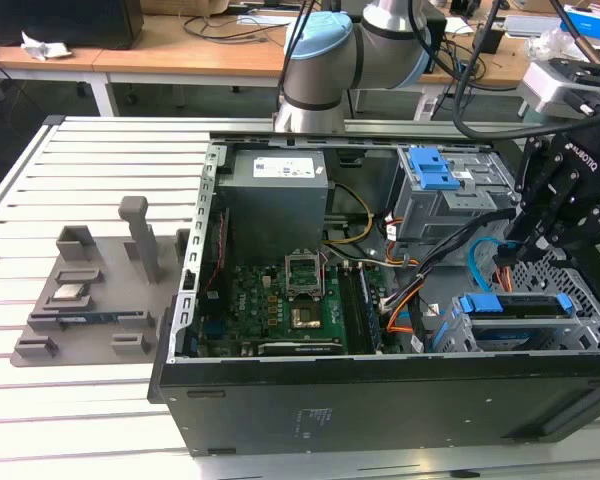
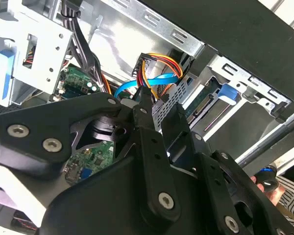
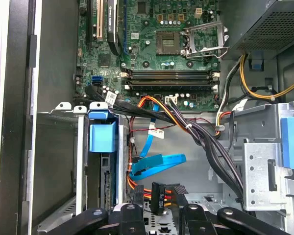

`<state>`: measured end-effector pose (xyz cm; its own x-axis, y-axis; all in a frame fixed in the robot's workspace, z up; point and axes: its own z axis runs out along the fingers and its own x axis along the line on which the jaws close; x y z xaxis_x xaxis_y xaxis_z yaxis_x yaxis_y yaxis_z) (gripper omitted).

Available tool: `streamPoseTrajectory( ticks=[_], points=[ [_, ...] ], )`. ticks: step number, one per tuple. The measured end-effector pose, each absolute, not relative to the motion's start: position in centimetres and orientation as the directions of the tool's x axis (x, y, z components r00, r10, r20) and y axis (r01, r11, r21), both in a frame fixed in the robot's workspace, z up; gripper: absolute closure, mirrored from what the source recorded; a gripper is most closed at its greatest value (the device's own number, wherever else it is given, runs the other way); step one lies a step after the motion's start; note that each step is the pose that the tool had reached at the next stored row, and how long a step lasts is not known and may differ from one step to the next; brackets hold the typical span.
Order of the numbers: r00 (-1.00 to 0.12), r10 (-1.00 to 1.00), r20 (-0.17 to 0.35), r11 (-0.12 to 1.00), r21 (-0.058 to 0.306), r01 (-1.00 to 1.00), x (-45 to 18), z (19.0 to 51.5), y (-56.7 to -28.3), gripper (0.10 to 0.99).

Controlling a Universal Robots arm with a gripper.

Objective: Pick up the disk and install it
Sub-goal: 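Insert the first disk wire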

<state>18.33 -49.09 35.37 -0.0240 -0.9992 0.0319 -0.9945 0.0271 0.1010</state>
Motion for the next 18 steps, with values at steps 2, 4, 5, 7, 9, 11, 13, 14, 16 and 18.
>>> streamPoseTrajectory(
  ticks=[2, 4, 5, 7, 9, 11, 13, 14, 16, 18],
  points=[
    [-0.024, -0.999, 0.033, 0.027, 0.101, -0.995, 18.3, 35.4, -49.1, 0.725],
    [-0.024, -0.999, 0.033, 0.027, 0.101, -0.995, 18.3, 35.3, -49.1, 0.725],
    [-0.024, -0.999, 0.033, 0.027, 0.101, -0.995, 18.3, 35.3, -49.1, 0.725],
    [-0.024, -0.999, 0.033, 0.027, 0.101, -0.995, 18.3, 35.3, -49.1, 0.737],
    [-0.024, -0.999, 0.033, 0.027, 0.101, -0.995, 18.3, 35.3, -49.1, 0.871],
    [-0.024, -0.999, 0.033, 0.027, 0.101, -0.995, 18.3, 35.3, -49.1, 0.902],
    [-0.024, -0.999, 0.033, 0.027, 0.101, -0.995, 18.3, 35.3, -49.1, 0.902],
    [-0.024, -0.999, 0.033, 0.027, 0.101, -0.995, 18.3, 35.3, -49.1, 0.902],
    [-0.024, -0.999, 0.033, 0.027, 0.101, -0.995, 18.3, 35.3, -49.7, 0.902],
    [-0.024, -0.999, 0.033, 0.027, 0.101, -0.995, 18.3, 35.3, -51.4, 0.902]
  ],
)
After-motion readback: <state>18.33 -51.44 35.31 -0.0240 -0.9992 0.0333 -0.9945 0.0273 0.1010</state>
